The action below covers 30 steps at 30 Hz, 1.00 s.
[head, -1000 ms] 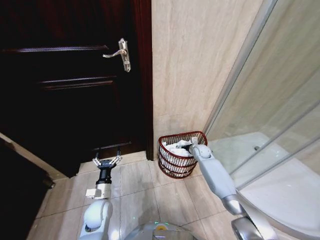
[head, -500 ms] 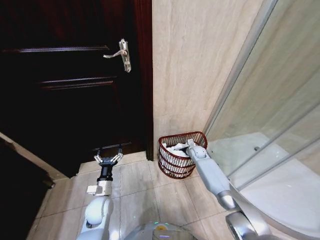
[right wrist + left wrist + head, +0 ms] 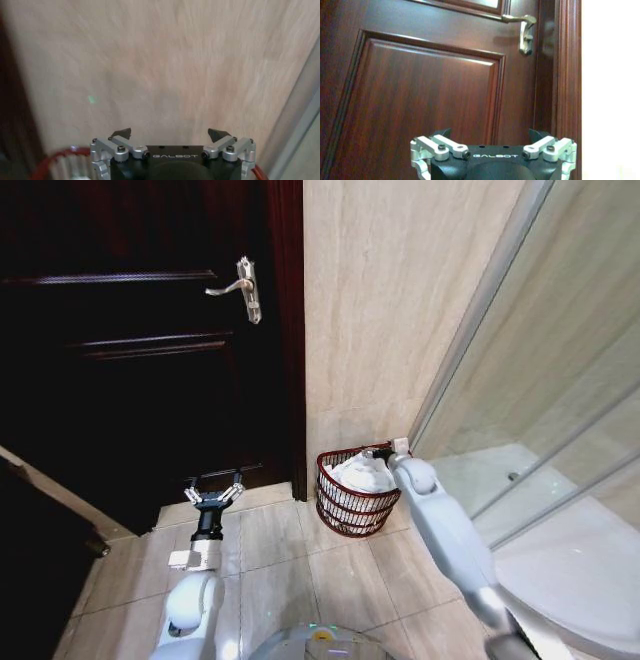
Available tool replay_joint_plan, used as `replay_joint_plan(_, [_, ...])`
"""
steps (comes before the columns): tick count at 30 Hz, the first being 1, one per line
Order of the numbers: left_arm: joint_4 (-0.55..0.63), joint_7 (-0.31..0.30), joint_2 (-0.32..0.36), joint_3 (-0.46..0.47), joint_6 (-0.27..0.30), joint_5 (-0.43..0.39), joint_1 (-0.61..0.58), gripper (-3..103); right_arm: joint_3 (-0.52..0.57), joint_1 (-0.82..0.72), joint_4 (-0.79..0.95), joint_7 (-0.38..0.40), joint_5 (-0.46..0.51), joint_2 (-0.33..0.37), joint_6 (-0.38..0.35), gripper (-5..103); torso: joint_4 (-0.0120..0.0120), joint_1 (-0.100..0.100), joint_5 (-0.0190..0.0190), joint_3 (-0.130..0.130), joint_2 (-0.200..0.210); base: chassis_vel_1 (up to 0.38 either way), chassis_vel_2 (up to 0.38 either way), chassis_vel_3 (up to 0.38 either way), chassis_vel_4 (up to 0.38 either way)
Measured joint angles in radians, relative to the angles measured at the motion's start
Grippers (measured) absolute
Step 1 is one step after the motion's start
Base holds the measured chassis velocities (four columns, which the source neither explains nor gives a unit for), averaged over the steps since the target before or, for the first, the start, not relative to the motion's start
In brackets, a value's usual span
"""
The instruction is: Discard the used towel into the hamper.
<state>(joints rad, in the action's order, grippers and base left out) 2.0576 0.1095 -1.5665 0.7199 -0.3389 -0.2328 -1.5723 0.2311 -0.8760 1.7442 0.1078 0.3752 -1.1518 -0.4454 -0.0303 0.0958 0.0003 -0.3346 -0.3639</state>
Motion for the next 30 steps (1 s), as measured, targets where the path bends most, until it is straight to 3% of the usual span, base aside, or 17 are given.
replay_joint_plan(2, [0.007,-0.007,-0.004,0.001,0.007,0.0,-0.019,100,0.014,-0.101,0.079,0.009,-0.043,0.016,0.151,100,0.0003,0.0,-0.0002,0.0,0.0,0.0,0.0,0.0,0.0])
replay_joint_plan(3, [0.007,-0.007,-0.004,0.001,0.007,0.0,-0.019,100,0.014,-0.101,0.079,0.009,-0.043,0.016,0.151,100,0.0003,0.0,-0.0002,0.0,0.0,0.0,0.0,0.0,0.0])
replay_joint_plan(5, [0.012,-0.007,-0.006,0.0,0.019,-0.003,-0.039,100,0.036,-0.192,0.143,0.016,-0.109,0.016,0.27,100,-0.0002,0.0,-0.0001,0.0,0.0,0.0,0.0,0.0,0.0])
replay_joint_plan(9, [0.018,-0.005,-0.005,-0.003,0.033,-0.013,-0.059,100,0.086,-0.358,0.238,0.054,-0.161,-0.008,0.35,100,-0.0002,0.0,-0.0001,0.0,0.0,0.0,0.0,0.0,0.0])
replay_joint_plan(11, [0.028,0.004,0.002,0.002,0.053,-0.043,-0.068,100,0.171,-0.465,0.274,0.052,-0.226,-0.04,0.4,100,0.0002,0.0,-0.0005,0.0,0.0,0.0,0.0,0.0,0.0])
replay_joint_plan(15, [0.041,0.041,0.017,0.013,0.08,-0.082,-0.082,100,0.294,-0.577,0.306,0.02,-0.286,-0.097,0.456,100,-0.0004,0.0,-0.0003,0.0,0.0,0.0,0.0,0.0,0.0])
replay_joint_plan(20, [0.046,0.073,0.018,0.018,0.096,-0.088,-0.076,100,0.378,-0.703,0.363,-0.027,-0.261,-0.145,0.499,100,0.0003,0.0,-0.0004,0.0,0.0,0.0,0.0,0.0,0.0])
replay_joint_plan(30, [0.081,0.076,-0.008,0.033,0.095,-0.085,-0.108,100,0.395,-0.734,0.41,-0.04,-0.198,-0.132,0.492,100,-0.0002,0.0,-0.0004,0.0,0.0,0.0,0.0,0.0,0.0])
